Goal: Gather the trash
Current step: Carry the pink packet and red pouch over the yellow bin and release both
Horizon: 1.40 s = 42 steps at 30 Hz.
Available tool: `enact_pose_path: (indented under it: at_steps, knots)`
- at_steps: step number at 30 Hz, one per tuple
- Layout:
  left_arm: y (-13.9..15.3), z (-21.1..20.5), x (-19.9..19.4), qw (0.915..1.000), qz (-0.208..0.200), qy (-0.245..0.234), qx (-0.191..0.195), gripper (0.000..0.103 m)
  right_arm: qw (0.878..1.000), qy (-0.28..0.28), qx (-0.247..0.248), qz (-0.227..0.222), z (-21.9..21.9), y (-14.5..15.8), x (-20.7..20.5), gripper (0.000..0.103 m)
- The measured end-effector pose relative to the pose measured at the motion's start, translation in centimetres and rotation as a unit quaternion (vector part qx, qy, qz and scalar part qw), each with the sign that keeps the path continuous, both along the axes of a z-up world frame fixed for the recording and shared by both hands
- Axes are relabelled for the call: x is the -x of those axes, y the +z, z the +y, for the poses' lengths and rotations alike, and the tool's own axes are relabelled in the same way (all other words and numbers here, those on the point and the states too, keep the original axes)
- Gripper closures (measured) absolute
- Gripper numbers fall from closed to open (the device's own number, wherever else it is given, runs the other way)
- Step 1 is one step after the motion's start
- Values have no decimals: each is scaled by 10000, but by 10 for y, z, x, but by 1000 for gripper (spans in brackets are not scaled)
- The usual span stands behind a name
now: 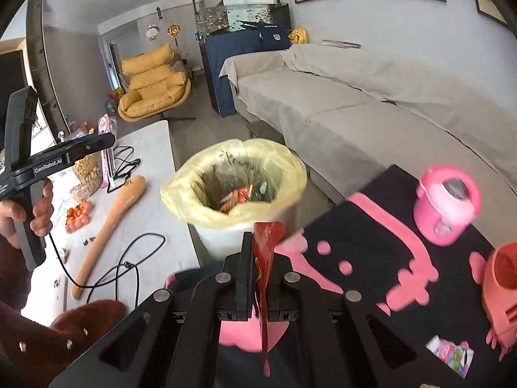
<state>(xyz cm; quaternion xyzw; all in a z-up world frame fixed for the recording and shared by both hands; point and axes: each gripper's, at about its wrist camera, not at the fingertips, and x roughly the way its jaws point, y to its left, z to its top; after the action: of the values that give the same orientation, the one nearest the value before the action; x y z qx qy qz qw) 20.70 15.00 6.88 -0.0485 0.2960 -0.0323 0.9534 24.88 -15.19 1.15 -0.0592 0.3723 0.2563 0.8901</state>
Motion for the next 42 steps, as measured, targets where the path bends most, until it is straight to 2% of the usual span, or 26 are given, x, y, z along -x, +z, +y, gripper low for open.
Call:
enact_pose_path:
  at_steps: [4,11,13,14,15,18,21,27,30,35,39,40,42]
  knots:
    - [-15,13,-38,9994,256,54,224,53,9999,-58,-70,98,9,-9,-17,100]
    - [-63,-2,-117,9949,878,-127,478,52,9992,-166,-6,371,16,-30,-45,100]
    - [-74,-9,-135,9930,981,-232,618,45,9987,-227,27,461,15,-37,-54,100]
    - [-77,-11,-140,9925,972,-267,696,33,9984,-253,48,496,14,-40,-58,100]
    - [-80,-12,-145,9920,935,-299,787,24,9982,-282,76,516,14,-41,-61,100]
    - [-83,-11,-154,9910,892,-314,946,24,9976,-340,106,598,16,-47,-73,100]
    - [-83,-2,-151,9915,828,-181,988,24,9976,-297,111,620,26,-49,-85,100]
    - [-90,21,-120,9940,673,332,792,21,9986,-61,49,527,67,-45,-114,100]
    - [-97,32,-103,9939,675,410,773,20,9984,114,-17,556,96,-47,-133,99]
    - [-113,48,-77,9927,712,510,828,18,9974,304,175,627,138,-67,-155,98]
    - [-127,57,-64,9899,891,459,1003,17,9965,313,324,708,155,-81,-167,96]
    - [-132,59,-61,9887,944,469,1064,17,9963,302,352,718,156,-83,-169,92]
    - [-138,61,-61,9874,999,503,1116,17,9968,251,381,663,157,-85,-169,71]
